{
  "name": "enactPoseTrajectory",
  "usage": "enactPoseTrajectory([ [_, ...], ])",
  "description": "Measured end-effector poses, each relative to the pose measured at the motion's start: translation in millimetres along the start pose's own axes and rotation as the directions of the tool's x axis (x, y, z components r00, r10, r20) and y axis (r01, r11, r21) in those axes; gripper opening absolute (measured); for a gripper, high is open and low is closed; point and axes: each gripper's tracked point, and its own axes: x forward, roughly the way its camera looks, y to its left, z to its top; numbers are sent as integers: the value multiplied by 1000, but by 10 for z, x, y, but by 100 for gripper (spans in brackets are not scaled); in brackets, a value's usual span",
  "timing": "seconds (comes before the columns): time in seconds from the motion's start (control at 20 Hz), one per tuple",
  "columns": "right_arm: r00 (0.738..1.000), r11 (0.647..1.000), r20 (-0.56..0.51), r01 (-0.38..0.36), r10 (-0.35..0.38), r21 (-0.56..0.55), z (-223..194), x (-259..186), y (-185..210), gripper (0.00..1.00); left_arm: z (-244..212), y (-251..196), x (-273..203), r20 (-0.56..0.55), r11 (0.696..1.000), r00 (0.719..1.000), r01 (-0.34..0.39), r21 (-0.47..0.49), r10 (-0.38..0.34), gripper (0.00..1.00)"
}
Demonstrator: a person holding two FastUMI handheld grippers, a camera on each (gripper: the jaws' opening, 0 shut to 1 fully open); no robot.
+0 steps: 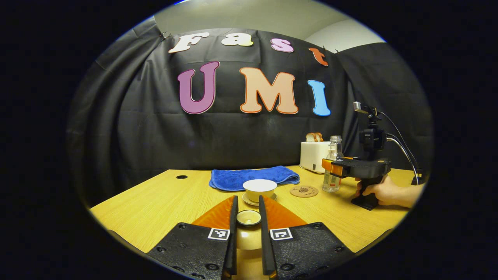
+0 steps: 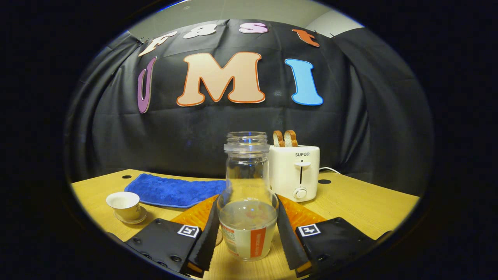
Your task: Open the teacup lid with one hand, grasp the water bottle and pour water into the teacup with the other hand; after pouring, place the water bottle on the coaster and then close the teacup lid.
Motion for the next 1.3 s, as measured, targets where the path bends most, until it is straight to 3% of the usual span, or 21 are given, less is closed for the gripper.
enactPoseTrajectory([
  [0.25,1000,990,16,-8,10,-144,37,-9,187,76,5,72,49,1,1000,1000,5,-3,-5,23],
  [0.4,999,932,21,-20,30,-362,17,21,412,76,6,129,57,4,1000,1000,-10,-3,10,23],
  [0.5,999,854,16,-36,52,-518,-13,41,614,76,6,130,61,2,1000,1000,-11,-2,11,21],
  [0.7,991,616,39,-46,124,-787,19,30,1068,76,11,117,68,3,1000,1000,-4,-2,4,23],
  [0.8,987,494,28,-56,160,-867,9,7,1293,75,7,114,75,3,1000,1000,17,1,-17,24],
  [0.95,981,325,-4,-69,196,-943,-103,28,1528,76,5,389,67,2,999,999,-36,-3,36,23],
  [1.05,979,251,-24,-75,201,-965,-148,-55,1584,77,4,513,47,2,998,998,-63,-3,63,23],
  [1.3,981,130,-70,-95,182,-987,-174,-65,1572,76,-9,611,22,1,997,997,-71,-4,71,23],
])
